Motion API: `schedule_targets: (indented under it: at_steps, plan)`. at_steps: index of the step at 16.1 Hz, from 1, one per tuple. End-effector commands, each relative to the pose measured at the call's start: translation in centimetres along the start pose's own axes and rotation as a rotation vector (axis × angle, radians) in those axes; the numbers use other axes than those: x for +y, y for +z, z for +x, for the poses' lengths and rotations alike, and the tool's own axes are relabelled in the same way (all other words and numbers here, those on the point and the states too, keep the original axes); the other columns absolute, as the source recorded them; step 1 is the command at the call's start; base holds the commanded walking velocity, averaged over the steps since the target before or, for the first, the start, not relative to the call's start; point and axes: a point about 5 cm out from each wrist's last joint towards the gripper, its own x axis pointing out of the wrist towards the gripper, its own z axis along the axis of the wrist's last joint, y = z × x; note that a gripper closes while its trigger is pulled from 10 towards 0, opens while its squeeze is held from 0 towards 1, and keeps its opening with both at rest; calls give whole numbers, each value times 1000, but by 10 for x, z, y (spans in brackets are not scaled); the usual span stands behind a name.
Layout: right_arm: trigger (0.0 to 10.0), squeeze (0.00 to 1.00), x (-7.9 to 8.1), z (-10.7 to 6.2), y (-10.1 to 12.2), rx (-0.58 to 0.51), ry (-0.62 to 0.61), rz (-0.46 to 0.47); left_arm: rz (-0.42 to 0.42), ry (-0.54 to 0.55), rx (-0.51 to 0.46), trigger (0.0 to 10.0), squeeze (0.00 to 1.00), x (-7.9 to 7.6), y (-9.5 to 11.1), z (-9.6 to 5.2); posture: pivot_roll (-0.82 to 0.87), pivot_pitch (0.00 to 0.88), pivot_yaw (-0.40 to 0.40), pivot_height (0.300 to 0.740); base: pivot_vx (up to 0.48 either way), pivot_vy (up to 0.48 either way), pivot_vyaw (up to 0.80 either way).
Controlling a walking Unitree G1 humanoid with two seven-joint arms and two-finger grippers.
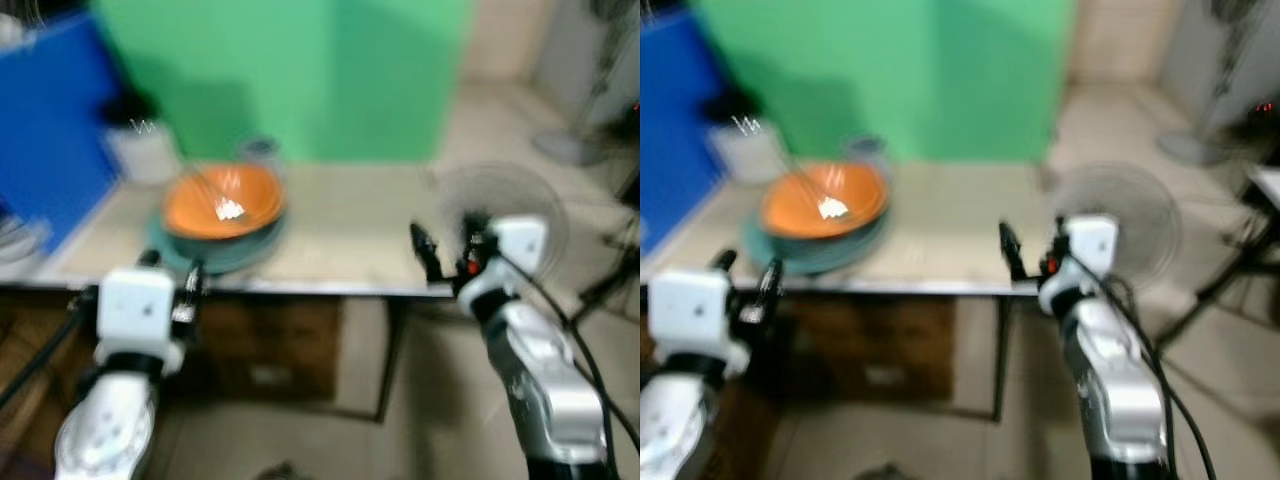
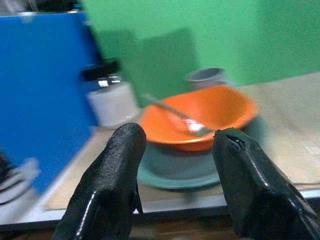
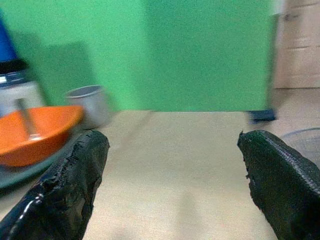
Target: Setting the table
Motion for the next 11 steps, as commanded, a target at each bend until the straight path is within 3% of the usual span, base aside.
schedule_targets:
  at_steps: [1, 4, 6, 8, 11]
  plan:
    - [10000, 0, 14, 5, 7, 9, 86, 44, 7, 1, -6, 10000, 0, 4, 2, 1, -9, 0, 42, 740, 0, 0, 0]
    - [10000, 0, 33, 6, 12, 45, 197, 138, -20, 17, -16, 10000, 0, 3, 8, -1, -3, 0, 31, 740, 0, 0, 0]
    - [10000, 0, 45, 6, 11, 70, 273, 125, -38, 38, -8, 10000, 0, 3, 8, -1, 0, 0, 27, 740, 0, 0, 0]
    - [10000, 0, 48, 6, 11, 81, 300, 128, -39, 31, -16, 10000, 0, 2, 9, -2, 8, 0, 19, 740, 0, 0, 0]
    - [10000, 0, 47, 7, 8, 114, 284, 100, -38, 39, -8, 10000, 0, 5, 9, -3, 17, 0, 11, 740, 284, 0, 0]
